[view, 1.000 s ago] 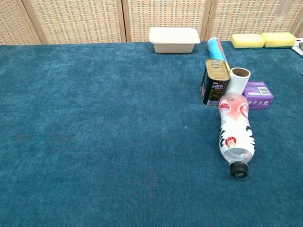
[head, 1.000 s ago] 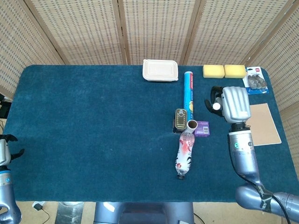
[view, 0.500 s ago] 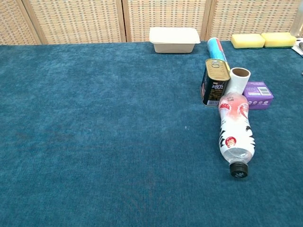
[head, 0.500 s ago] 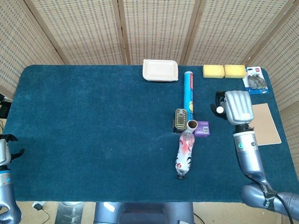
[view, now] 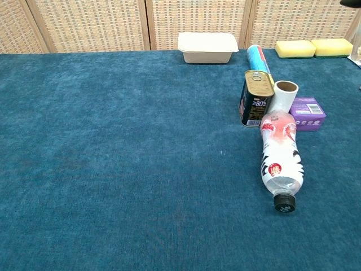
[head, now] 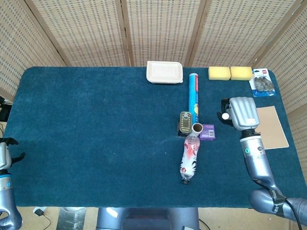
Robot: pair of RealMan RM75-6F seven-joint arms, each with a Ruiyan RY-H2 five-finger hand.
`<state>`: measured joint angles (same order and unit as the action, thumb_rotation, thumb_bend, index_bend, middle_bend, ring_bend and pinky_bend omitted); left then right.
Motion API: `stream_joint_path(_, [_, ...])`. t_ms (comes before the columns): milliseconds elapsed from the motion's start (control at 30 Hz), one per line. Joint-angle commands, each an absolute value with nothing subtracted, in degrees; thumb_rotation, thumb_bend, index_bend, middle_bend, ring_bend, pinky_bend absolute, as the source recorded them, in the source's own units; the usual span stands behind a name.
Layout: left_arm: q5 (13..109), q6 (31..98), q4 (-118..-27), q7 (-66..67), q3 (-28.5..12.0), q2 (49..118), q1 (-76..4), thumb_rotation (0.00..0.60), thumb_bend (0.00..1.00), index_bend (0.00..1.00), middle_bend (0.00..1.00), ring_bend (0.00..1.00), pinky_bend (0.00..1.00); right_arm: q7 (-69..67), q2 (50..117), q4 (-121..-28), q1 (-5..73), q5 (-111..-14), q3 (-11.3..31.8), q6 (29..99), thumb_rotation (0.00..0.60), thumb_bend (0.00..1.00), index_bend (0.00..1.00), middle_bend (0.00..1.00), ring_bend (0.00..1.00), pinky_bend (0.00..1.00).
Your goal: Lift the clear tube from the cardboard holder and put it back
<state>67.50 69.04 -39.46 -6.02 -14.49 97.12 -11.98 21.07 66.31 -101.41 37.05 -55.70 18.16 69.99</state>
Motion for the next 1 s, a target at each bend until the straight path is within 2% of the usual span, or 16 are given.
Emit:
stream_joint_path(33, [67.6, 69.3, -39.5, -6.3, -14.4, 97.1, -11.9, 0.600, 0.16, 0.48, 0.44, 0.25, 0.34, 18.7, 69.4, -97.4, 38.5, -48.5, 23.7, 70.5, 0.600, 0.39, 0.79, 1.00, 1.00, 0.89])
stream_joint_path(100, [67.7, 69.3, -39.5, -6.4, -14.4, 97.1, -11.8, 0.600, 0.16, 0.48, 0.44, 0.25, 0.34, 18.6, 70.7, -99.2, 38.8, -45.4, 25.8, 72.6, 0.600, 0.40, 0.79, 1.00, 1.00, 0.89])
stream_joint_path(133, [67.6, 69.2, -39.4, -6.4, -14.4, 97.1, -11.8, 0.600, 0.16, 0.48, 0.44, 0.25, 0.34, 19.6, 71.1, -101.7, 38.5, -47.9, 24.6, 74.4, 0.600, 0.40, 0.79, 1.00, 1.00, 0.89])
stream_joint_path(200, [67.5, 69.0, -39.3, -6.2, -14.5, 97.1, -12.0, 0.600, 0.16, 0.48, 0.44, 0.25, 0.34, 24.4, 71.6, -106.5, 37.8, -56.3, 18.7, 76.6, 0.600, 0.40, 0.79, 1.00, 1.00, 0.89])
stream_joint_path(300, [67.4, 68.9, -39.4, -5.8, -14.6, 97.2, -12.1, 0.600, 0.16, 0.48, 0.44, 0.25, 0.34, 20.5, 65.2, -105.4, 36.2, -63.8, 13.8, 70.0, 0.600, 0.39, 0.79, 1.00, 1.00, 0.89])
stream_joint_path(400, [67.5, 69.2, -39.5, -6.0, -14.5, 97.1, -11.9, 0.600, 0.16, 0.48, 0.44, 0.25, 0.34, 18.5, 63.8, -101.7, 36.7, -61.6, 16.0, 69.1, 0.600, 0.39, 0.79, 1.00, 1.00, 0.89])
stream_joint_path(500, [67.7, 69.4, -39.6, -6.3, -14.4, 97.1, -11.8, 0.600, 0.16, 0.48, 0.44, 0.25, 0.34, 17.5, 65.8, -94.9, 38.1, -52.8, 21.1, 69.1, 0.600, 0.39, 0.79, 1.00, 1.00, 0.88])
stream_joint_path(567, [67.7, 69.3, -39.5, -6.3, -14.4, 97.1, -11.8, 0.600, 0.16, 0.48, 0.44, 0.25, 0.34, 16.4, 66.4, -95.1, 37.9, -49.0, 22.8, 69.4, 0.600, 0.39, 0.79, 1.00, 1.00, 0.88])
stream_joint_path(600, [67.6, 69.3, -39.5, -6.3, -14.4, 97.1, -11.8, 0.600, 0.16, 0.48, 0.44, 0.25, 0.34, 15.9, 66.4, -96.4, 37.4, -49.3, 22.5, 69.8, 0.600, 0.39, 0.79, 1.00, 1.00, 0.88])
stream_joint_path(667, [67.5, 69.0, -39.4, -6.2, -14.5, 97.1, -11.9, 0.600, 0.16, 0.48, 0.44, 0.25, 0.34, 16.6, 65.0, -101.8, 34.7, -57.1, 18.1, 72.2, 0.600, 0.39, 0.79, 1.00, 1.00, 0.88])
stream_joint_path(733, [67.4, 68.8, -39.3, -5.9, -14.5, 97.1, -12.1, 0.600, 0.16, 0.48, 0.44, 0.25, 0.34, 17.9, 64.1, -103.1, 32.7, -67.0, 13.3, 74.4, 0.600, 0.39, 0.79, 1.00, 1.00, 0.88])
stream_joint_path(800, [67.3, 68.7, -39.3, -5.7, -14.6, 97.2, -12.1, 0.600, 0.16, 0.48, 0.44, 0.25, 0.34, 18.4, 64.0, -102.3, 33.9, -68.4, 13.5, 73.0, 0.600, 0.39, 0.79, 1.00, 1.00, 0.88])
stream_joint_path(867, [67.4, 69.0, -39.5, -5.7, -14.5, 97.1, -12.1, 0.600, 0.16, 0.48, 0.44, 0.25, 0.34, 17.9, 63.3, -99.4, 35.7, -62.9, 16.3, 69.6, 0.600, 0.39, 0.79, 1.00, 1.00, 0.88])
stream_joint_path(1000, [67.7, 69.5, -39.7, -6.2, -14.4, 97.1, -11.8, 0.600, 0.16, 0.48, 0.44, 0.25, 0.34, 19.6, 65.5, -92.0, 38.7, -50.1, 21.7, 67.0, 0.600, 0.39, 0.79, 1.00, 1.00, 0.88])
